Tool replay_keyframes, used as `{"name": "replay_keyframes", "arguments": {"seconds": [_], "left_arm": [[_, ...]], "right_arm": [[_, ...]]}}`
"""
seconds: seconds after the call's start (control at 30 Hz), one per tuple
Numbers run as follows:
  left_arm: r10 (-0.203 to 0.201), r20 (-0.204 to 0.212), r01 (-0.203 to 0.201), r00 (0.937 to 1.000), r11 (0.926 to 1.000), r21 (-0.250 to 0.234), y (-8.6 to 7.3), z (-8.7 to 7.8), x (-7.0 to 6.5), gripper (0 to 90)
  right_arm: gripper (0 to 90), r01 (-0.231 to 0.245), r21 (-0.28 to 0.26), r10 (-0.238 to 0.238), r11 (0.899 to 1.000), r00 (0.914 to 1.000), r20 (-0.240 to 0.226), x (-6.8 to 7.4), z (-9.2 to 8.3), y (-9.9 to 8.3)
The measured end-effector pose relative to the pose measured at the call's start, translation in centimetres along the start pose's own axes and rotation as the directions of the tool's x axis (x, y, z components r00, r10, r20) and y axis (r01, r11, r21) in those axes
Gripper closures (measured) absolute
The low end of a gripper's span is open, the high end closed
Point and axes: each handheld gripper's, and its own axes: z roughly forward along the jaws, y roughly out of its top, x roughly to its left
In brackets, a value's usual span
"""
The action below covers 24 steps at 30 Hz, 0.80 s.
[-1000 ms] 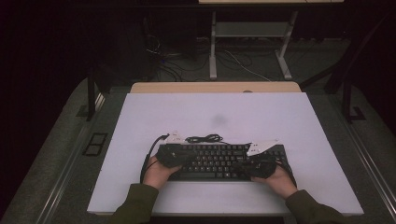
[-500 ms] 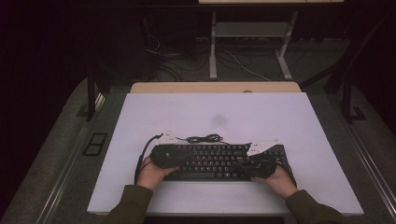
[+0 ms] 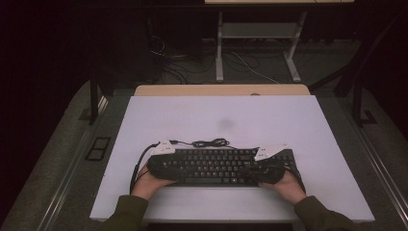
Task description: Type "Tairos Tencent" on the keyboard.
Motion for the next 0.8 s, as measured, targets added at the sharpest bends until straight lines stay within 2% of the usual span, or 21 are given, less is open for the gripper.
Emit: {"name": "replay_keyframes", "arguments": {"seconds": [0.27, 0.37, 0.67, 0.8], "left_arm": [[0.000, 0.012, 0.001, 0.9999, 0.9999, -0.016, -0.2, -0.2, 0.0, 26.6], [-0.005, 0.013, 0.005, 0.9999, 0.9998, -0.018, -0.2, -0.2, 0.0, 25.7], [-0.007, 0.014, 0.008, 0.9999, 0.9992, -0.040, -0.3, -0.5, -0.4, 24.0], [-0.006, 0.012, 0.007, 0.9999, 0.9989, -0.046, -0.2, -0.6, -0.5, 23.4]], "right_arm": [[89.1, -0.001, -0.022, 0.001, 1.000, 1.0000, -0.004, 0.1, -0.3, 0.3], [84.8, -0.014, -0.036, 0.013, 0.999, 0.9999, -0.010, 0.0, -0.3, 0.4], [54.7, -0.073, -0.090, 0.069, 0.993, 0.9966, -0.044, -0.3, -0.5, 0.8], [43.5, -0.075, -0.107, 0.071, 0.991, 0.9964, -0.047, -0.2, -0.3, 1.1]]}}
